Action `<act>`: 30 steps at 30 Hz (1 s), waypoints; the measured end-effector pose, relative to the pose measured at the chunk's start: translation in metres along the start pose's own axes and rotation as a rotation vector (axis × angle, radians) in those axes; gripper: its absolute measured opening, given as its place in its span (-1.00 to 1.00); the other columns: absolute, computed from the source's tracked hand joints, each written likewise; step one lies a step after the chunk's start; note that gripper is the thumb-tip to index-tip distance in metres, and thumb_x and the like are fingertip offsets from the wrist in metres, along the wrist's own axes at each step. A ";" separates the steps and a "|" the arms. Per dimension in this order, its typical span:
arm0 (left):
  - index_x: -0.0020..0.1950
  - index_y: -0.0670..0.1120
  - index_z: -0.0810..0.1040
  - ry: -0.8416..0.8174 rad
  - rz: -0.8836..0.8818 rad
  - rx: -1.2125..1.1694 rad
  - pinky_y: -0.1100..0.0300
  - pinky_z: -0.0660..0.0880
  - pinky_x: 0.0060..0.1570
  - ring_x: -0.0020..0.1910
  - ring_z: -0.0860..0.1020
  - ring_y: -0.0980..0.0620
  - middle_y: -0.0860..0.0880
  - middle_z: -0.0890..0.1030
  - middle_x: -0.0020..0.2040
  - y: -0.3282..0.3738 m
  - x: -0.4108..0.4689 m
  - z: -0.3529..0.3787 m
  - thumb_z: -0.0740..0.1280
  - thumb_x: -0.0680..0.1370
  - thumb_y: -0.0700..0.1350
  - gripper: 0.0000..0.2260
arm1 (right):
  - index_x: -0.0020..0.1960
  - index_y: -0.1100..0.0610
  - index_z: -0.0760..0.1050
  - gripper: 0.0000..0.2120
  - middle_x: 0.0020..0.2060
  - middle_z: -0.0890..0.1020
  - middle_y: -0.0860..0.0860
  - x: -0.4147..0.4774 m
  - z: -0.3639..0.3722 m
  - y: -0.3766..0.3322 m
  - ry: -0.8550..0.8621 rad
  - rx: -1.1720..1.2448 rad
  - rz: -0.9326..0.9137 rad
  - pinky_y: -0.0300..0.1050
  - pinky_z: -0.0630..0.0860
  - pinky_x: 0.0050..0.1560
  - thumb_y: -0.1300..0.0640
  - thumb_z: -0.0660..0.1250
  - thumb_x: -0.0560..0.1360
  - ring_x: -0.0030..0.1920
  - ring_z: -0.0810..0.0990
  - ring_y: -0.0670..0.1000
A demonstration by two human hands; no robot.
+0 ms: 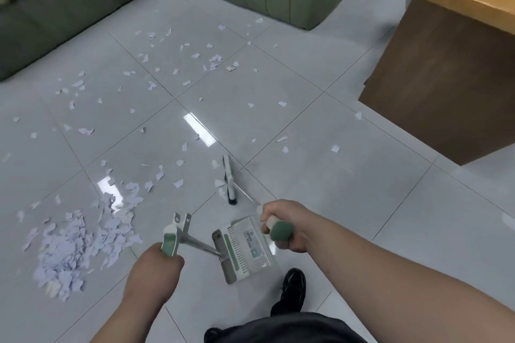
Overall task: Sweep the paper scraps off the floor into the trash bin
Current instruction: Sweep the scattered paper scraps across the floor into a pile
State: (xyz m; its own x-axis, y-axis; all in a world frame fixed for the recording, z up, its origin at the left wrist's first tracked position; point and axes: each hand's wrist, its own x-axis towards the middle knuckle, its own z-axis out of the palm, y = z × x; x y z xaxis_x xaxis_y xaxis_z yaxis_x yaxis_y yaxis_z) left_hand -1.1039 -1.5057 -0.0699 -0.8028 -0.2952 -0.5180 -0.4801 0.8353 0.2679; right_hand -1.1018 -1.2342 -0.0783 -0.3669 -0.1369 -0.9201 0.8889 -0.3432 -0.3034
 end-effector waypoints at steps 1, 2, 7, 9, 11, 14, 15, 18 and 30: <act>-0.16 -0.20 0.48 0.008 -0.003 -0.009 0.12 0.29 -0.34 -0.41 0.39 -0.14 -0.11 0.48 -0.40 -0.001 -0.002 0.000 0.29 0.44 -0.25 -0.97 | -0.03 0.15 0.45 -0.85 -0.40 0.54 0.11 0.005 -0.001 -0.006 -0.026 0.048 0.014 -0.32 0.29 -0.57 0.30 0.31 0.42 -0.59 0.45 -0.03; -0.17 -0.21 0.47 0.013 -0.005 -0.022 0.12 0.28 -0.35 -0.42 0.37 -0.13 -0.10 0.46 -0.41 -0.002 -0.004 0.000 0.29 0.44 -0.26 -0.98 | 0.01 0.16 0.45 -0.82 -0.40 0.54 0.12 0.009 -0.002 -0.011 -0.045 0.083 0.023 -0.32 0.29 -0.59 0.29 0.31 0.41 -0.58 0.44 -0.02; -0.18 -0.20 0.45 0.028 0.010 -0.065 0.12 0.25 -0.35 -0.43 0.32 -0.12 -0.07 0.41 -0.42 0.006 -0.004 0.004 0.30 0.43 -0.26 -0.97 | 0.08 0.19 0.49 -0.76 -0.39 0.54 0.13 0.001 -0.016 -0.015 -0.070 0.103 -0.045 -0.32 0.29 -0.59 0.31 0.30 0.42 -0.58 0.44 -0.02; -0.19 -0.19 0.43 0.029 0.025 -0.081 0.11 0.25 -0.34 -0.42 0.33 -0.11 -0.07 0.41 -0.41 0.014 0.001 0.006 0.29 0.44 -0.25 -0.95 | 0.05 0.21 0.52 -0.78 -0.41 0.54 0.14 -0.008 -0.028 -0.012 -0.010 0.061 -0.101 -0.31 0.30 -0.55 0.34 0.29 0.42 -0.59 0.45 -0.02; -0.21 -0.19 0.40 0.027 0.041 -0.099 0.10 0.25 -0.33 -0.41 0.33 -0.11 -0.08 0.40 -0.40 0.022 0.006 0.007 0.29 0.44 -0.25 -0.93 | -0.03 0.23 0.53 -0.83 -0.42 0.55 0.14 -0.016 -0.043 -0.012 0.072 -0.007 -0.147 -0.28 0.27 -0.50 0.34 0.32 0.38 -0.58 0.43 0.00; -0.18 -0.22 0.42 0.032 0.066 -0.111 0.08 0.31 -0.32 -0.40 0.37 -0.13 -0.11 0.44 -0.38 0.033 0.015 0.008 0.28 0.44 -0.24 -0.94 | -0.16 0.22 0.51 -0.91 -0.42 0.54 0.15 -0.024 -0.068 -0.018 0.205 -0.070 -0.189 -0.27 0.24 -0.45 0.34 0.34 0.35 -0.57 0.42 0.03; -0.17 -0.22 0.43 0.030 0.071 -0.111 0.08 0.33 -0.32 -0.40 0.39 -0.13 -0.12 0.45 -0.37 0.037 0.018 0.008 0.28 0.44 -0.24 -0.94 | -0.17 0.22 0.50 -0.91 -0.42 0.54 0.15 -0.025 -0.077 -0.021 0.247 -0.076 -0.198 -0.28 0.24 -0.44 0.34 0.35 0.34 -0.57 0.42 0.04; -0.17 -0.22 0.43 0.026 0.102 -0.129 0.08 0.35 -0.32 -0.40 0.40 -0.14 -0.13 0.46 -0.37 0.050 0.028 0.007 0.27 0.45 -0.23 -0.94 | -0.16 0.20 0.52 -0.89 -0.37 0.55 0.16 -0.025 -0.104 -0.029 0.380 -0.092 -0.217 -0.27 0.25 -0.41 0.32 0.37 0.32 -0.45 0.45 0.08; -0.19 -0.18 0.39 -0.012 0.147 -0.187 0.09 0.31 -0.32 -0.40 0.38 -0.12 -0.12 0.43 -0.36 0.083 0.102 -0.020 0.27 0.46 -0.24 -0.93 | -0.21 0.17 0.44 -0.91 -0.43 0.45 0.10 0.014 -0.134 -0.095 0.620 -0.085 -0.151 -0.33 0.23 -0.46 0.32 0.32 0.37 -0.49 0.35 0.03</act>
State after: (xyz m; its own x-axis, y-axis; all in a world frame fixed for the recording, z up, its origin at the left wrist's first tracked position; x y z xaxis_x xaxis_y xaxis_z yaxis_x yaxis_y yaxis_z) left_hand -1.2331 -1.4760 -0.0840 -0.8652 -0.1698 -0.4717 -0.4159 0.7685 0.4862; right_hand -1.1543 -1.0793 -0.0951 -0.2862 0.4782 -0.8303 0.8678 -0.2381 -0.4362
